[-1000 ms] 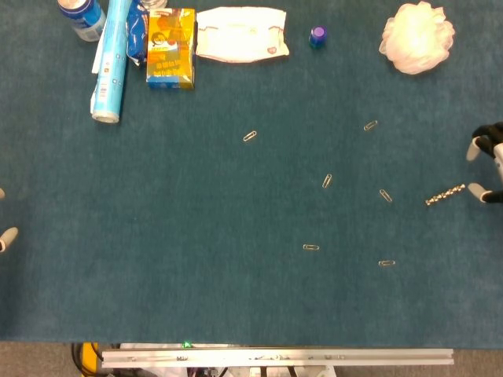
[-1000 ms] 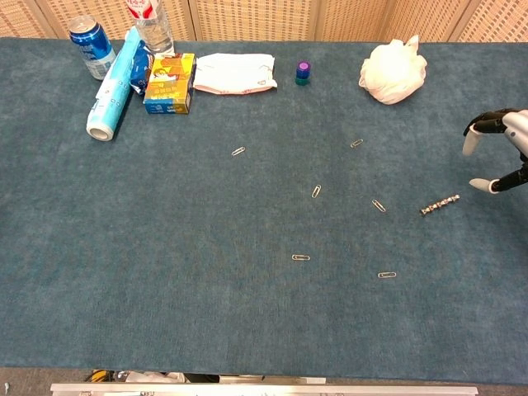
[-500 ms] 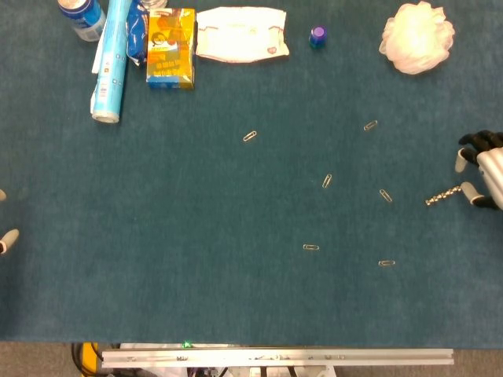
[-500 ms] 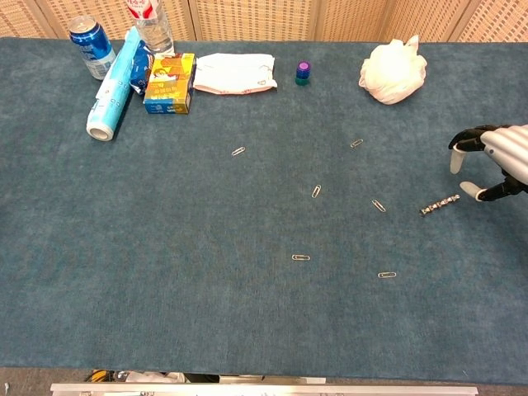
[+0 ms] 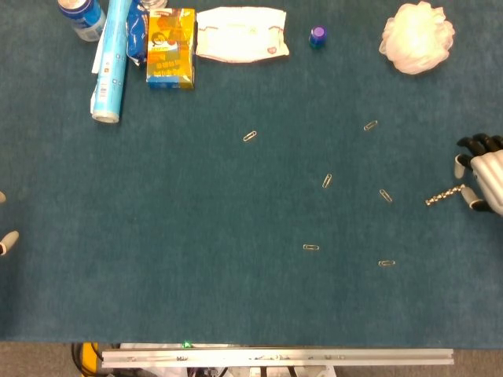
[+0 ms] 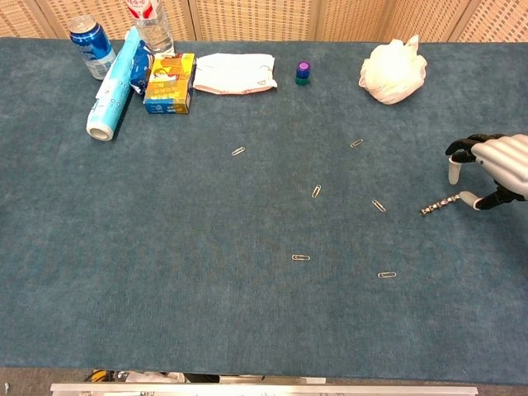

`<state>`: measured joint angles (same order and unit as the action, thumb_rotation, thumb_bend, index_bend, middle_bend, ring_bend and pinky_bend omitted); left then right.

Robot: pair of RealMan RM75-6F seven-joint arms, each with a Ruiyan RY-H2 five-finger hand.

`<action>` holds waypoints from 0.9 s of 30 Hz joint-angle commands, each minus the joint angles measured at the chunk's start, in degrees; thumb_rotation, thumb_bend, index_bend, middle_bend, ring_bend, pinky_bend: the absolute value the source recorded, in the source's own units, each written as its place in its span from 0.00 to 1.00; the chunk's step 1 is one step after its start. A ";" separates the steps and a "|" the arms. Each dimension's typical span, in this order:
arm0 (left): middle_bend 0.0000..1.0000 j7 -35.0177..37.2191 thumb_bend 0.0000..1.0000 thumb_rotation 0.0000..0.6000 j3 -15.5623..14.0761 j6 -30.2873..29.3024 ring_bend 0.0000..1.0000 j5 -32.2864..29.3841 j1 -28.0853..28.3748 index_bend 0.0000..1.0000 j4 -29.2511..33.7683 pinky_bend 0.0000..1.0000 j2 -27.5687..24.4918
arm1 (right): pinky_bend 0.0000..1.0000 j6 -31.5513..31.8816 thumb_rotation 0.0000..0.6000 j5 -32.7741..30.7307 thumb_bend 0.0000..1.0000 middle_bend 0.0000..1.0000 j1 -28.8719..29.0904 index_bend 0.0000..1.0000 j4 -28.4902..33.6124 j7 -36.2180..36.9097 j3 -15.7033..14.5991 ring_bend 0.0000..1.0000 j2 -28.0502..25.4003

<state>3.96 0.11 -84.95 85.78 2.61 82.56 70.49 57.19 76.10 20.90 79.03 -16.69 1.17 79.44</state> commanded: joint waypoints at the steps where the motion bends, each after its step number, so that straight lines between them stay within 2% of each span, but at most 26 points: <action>1: 0.47 0.08 0.07 1.00 0.01 0.02 0.37 -0.02 -0.03 0.43 -0.06 0.48 0.05 | 0.18 -0.33 1.00 -0.39 0.32 0.21 0.18 0.48 -0.31 -0.43 -0.12 0.14 0.25; 16: 0.47 0.77 0.07 1.00 0.00 0.16 0.37 -0.20 -0.31 0.44 -0.79 0.48 0.46 | 0.18 -1.47 1.00 -1.72 0.32 0.21 0.96 0.48 -1.34 -2.01 -0.64 0.14 1.30; 27: 0.47 1.07 0.07 1.00 0.09 0.31 0.37 -0.27 -0.35 0.43 -1.09 0.48 0.67 | 0.18 0.38 1.00 -0.92 0.32 0.21 0.52 0.48 -2.21 -4.54 -1.55 0.14 2.22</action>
<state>5.03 0.20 -84.65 85.50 2.26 81.46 71.17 57.56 75.19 21.45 76.85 -21.19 -0.35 81.62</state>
